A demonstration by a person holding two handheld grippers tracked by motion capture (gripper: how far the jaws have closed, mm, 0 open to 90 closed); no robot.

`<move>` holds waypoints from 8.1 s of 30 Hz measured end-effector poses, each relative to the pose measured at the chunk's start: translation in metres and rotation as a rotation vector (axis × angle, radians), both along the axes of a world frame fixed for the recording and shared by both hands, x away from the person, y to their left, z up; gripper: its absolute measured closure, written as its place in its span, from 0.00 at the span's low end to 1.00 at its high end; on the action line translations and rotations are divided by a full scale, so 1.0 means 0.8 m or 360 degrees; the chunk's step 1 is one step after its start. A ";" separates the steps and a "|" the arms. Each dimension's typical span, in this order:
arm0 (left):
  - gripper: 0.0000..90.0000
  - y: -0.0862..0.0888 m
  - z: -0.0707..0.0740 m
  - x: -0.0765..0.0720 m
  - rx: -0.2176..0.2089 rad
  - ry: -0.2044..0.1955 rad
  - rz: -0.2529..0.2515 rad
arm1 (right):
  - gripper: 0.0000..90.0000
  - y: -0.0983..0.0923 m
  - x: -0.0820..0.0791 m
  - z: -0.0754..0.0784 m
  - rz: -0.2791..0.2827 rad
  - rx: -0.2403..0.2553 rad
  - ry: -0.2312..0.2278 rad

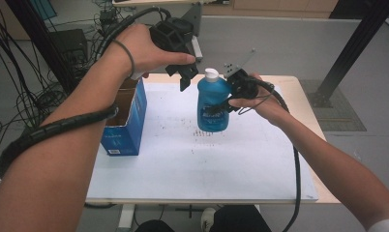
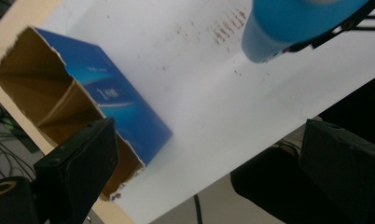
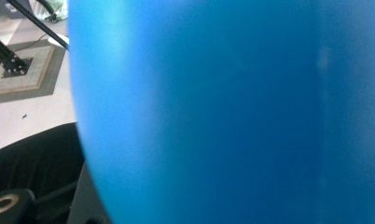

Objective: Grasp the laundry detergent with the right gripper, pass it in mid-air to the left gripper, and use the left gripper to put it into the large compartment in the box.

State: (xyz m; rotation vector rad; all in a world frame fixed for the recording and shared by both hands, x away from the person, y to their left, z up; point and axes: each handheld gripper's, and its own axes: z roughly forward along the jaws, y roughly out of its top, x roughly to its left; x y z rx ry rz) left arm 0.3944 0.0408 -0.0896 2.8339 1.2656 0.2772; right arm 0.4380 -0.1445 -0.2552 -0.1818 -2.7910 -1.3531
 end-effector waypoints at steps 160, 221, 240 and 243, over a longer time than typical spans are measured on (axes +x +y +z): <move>0.07 -0.004 -0.089 -0.011 0.0010 0.0174 -0.0653 | 0.48 0.097 -0.035 -0.016 0.0406 0.0244 -0.0092; 0.08 -0.003 -0.091 -0.013 0.0021 0.0167 -0.0652 | 0.48 0.097 -0.038 -0.016 0.0386 0.0234 -0.0064; 0.08 0.000 -0.090 -0.014 0.0019 0.0162 -0.0647 | 0.48 0.098 -0.037 -0.018 0.0390 0.0221 -0.0079; 0.08 0.000 -0.090 -0.014 0.0021 0.0166 -0.0645 | 0.48 0.099 -0.037 -0.017 0.0389 0.0222 -0.0083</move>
